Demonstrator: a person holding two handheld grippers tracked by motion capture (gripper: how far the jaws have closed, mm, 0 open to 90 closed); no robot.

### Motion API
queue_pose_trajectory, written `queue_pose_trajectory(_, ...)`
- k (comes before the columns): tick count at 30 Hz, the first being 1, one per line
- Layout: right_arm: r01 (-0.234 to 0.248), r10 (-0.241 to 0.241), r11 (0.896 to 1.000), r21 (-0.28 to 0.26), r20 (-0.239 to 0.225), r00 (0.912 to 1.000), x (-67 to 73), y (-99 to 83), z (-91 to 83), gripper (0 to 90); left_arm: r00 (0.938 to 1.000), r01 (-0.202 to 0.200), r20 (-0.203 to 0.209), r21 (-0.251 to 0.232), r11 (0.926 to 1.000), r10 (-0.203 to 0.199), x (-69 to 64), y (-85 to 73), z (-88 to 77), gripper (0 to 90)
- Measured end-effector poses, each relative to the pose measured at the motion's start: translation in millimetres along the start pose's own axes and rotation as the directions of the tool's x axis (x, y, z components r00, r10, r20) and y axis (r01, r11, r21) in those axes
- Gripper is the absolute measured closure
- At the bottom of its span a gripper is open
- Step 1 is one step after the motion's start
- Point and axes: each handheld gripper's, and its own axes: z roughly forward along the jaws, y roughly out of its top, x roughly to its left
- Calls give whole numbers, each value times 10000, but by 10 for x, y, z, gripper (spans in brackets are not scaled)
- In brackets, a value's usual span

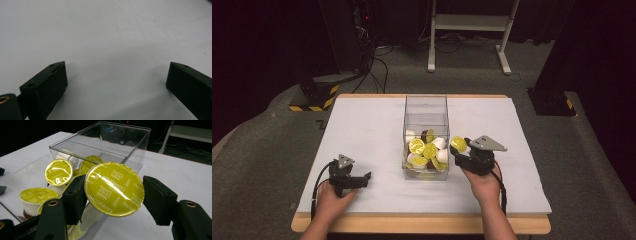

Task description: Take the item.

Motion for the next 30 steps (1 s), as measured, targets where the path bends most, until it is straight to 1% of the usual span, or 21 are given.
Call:
queue_pose_trajectory(7, -109, 108, 9999, 49, 272, 9996, -88, -15, 0, 387, 10000, -13, 8, 14, 10000, 13, 1, 0, 0, 38)
queue_pose_trajectory(9, -128, 123, 9999, 85, 505, 9986, -130, -36, 6, 388, 10000, 3, 6, 9, 10000, -3, 0, 0, 0, 38)
queue_pose_trajectory(14, -263, 240, 9993, 274, 827, 9963, -238, -101, 47, 387, 10000, -17, 9, 12, 10000, 17, 2, 0, 0, 38)
queue_pose_trajectory(15, -293, 264, 9991, 307, 898, 9956, -261, -113, 56, 388, 10000, -13, 9, 10, 10000, 13, 1, 0, 0, 38)
queue_pose_trajectory(16, -320, 278, 9988, 371, 1066, 9939, -305, -137, 77, 387, 10000, -14, 10, 10, 10000, 14, 1, 0, -1, 38)
queue_pose_trajectory(17, -320, 278, 9988, 371, 1066, 9939, -305, -137, 77, 387, 10000, -10, 11, 3, 10000, 10, 1, 0, 0, 38)
queue_pose_trajectory(18, -419, 363, 9981, 453, 1180, 9924, -347, -162, 102, 388, 10000, -15, 10, 7, 10000, 15, 1, 0, -1, 38)
queue_pose_trajectory(24, -470, 380, 9971, 598, 1430, 9890, -415, -202, 151, 387, 10000, 1, 15, 7, 10000, -1, 2, 0, 0, 38)
queue_pose_trajectory(25, -461, 361, 9970, 615, 1541, 9874, -428, -207, 161, 387, 10000, 4, 15, 6, 10000, -4, 2, 0, 0, 38)
queue_pose_trajectory(27, -453, 342, 9968, 658, 1607, 9864, -447, -214, 181, 387, 10000, -9, 16, 8, 10000, 9, 3, 0, -1, 38)
queue_pose_trajectory(28, -472, 352, 9964, 700, 1637, 9859, -485, -220, 205, 387, 10000, -4, 15, 5, 10000, 4, 2, 0, -1, 38)
queue_pose_trajectory(29, -472, 352, 9964, 700, 1637, 9859, -485, -220, 205, 387, 10000, -6, 15, 7, 10000, 6, 3, -1, -1, 38)
queue_pose_trajectory(30, -537, 417, 9962, 693, 1654, 9853, -504, -223, 216, 387, 10000, -15, 1, 24, 10000, 15, 3, -1, -3, 38)
